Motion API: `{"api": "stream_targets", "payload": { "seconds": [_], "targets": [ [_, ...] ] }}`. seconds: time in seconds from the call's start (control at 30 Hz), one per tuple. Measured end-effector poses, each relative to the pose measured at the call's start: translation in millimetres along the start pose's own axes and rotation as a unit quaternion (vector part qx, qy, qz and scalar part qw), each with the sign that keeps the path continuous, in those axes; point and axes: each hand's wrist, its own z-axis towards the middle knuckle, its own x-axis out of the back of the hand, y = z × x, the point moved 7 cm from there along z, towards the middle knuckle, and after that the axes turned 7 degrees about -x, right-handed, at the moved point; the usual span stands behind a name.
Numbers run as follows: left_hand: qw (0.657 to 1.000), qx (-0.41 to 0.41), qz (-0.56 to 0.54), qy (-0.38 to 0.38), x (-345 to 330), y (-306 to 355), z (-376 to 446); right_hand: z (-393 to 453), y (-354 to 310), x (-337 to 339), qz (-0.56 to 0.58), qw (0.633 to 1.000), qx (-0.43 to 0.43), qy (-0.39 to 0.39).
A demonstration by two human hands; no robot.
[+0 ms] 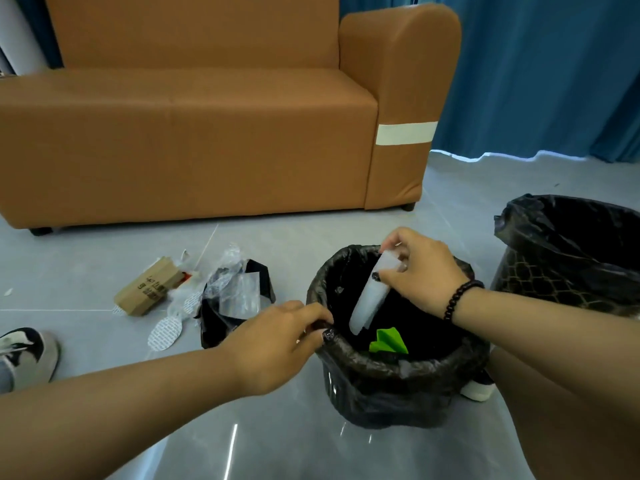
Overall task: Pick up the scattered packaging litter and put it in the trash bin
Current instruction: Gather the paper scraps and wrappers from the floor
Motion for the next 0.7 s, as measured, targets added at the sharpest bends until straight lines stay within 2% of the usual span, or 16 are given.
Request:
{"api": "stream_targets", "payload": {
  "seconds": [0.13,0.33,0.53,0.7],
  "targets": [
    [1.0,-0.029,-0.01,-0.003,-3.5,-0.7,-6.4,7.9,0.0,-50.6,-0.099,0.99,0.049,-0.093],
    [0.996,-0.054,-0.073,-0.02,-10.4,-5.2,-19.4,11.1,-4.2,-109.4,-0.214,0.954,0.079,-0.196],
    [0.995,-0.043,-0.084,-0.044,-12.7,-14.0,-28.5,4.1,-5.5,-134.6,-0.254,0.932,0.087,-0.243],
    [0.99,0.021,-0.138,-0.009,-5.1,-38.1,-36.9,4.5,-5.2,-133.2,-0.198,0.948,0.051,-0.244]
  ]
}}
